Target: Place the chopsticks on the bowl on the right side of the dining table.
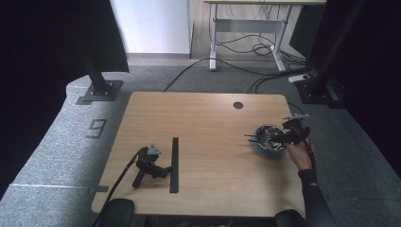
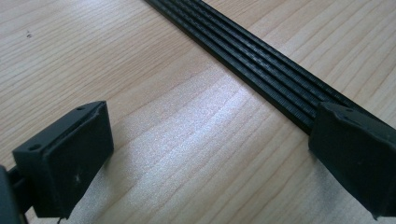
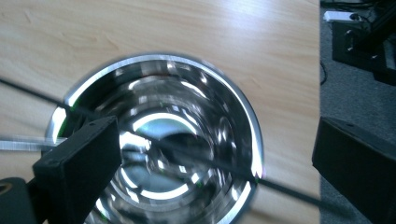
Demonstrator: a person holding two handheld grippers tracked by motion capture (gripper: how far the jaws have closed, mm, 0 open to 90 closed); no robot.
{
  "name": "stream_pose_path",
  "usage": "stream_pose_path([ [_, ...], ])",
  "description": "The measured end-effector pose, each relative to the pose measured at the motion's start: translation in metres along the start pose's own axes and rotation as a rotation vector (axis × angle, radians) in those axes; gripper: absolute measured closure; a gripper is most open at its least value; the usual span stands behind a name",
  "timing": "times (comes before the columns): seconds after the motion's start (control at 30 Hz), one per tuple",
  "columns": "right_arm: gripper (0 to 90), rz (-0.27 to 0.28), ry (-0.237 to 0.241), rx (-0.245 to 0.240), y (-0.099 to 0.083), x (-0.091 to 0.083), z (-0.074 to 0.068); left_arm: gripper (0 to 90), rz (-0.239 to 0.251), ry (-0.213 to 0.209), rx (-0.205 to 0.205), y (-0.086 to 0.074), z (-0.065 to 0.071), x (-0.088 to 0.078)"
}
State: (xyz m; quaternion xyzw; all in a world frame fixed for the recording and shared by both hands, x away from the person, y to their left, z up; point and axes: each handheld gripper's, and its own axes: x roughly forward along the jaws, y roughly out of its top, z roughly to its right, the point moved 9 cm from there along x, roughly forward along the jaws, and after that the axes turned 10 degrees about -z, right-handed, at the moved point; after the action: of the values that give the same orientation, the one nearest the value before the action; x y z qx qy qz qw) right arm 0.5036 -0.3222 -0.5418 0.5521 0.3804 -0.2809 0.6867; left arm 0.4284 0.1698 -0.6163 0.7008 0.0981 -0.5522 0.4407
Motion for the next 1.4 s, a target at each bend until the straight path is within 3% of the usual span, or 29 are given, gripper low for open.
stream_pose_path([
  [0.23,3.1,-0.003,-0.003,0.002,-0.03,-0.002,0.004,0.0,0.0,0.0,0.0,0.0,0.0,0.0],
  [0.43,3.1,-0.01,-0.004,0.02,-0.042,0.009,0.007,0.0,0.0,0.0,0.0,0.0,0.0,0.0],
  [1.07,3.3,-0.018,-0.027,0.029,-0.038,0.029,0.014,0.0,0.0,0.0,0.001,0.0,0.0,0.0],
  [1.4,3.3,0.003,-0.018,0.013,-0.037,0.019,0.011,0.0,0.0,0.0,0.0,0.0,0.0,0.0],
])
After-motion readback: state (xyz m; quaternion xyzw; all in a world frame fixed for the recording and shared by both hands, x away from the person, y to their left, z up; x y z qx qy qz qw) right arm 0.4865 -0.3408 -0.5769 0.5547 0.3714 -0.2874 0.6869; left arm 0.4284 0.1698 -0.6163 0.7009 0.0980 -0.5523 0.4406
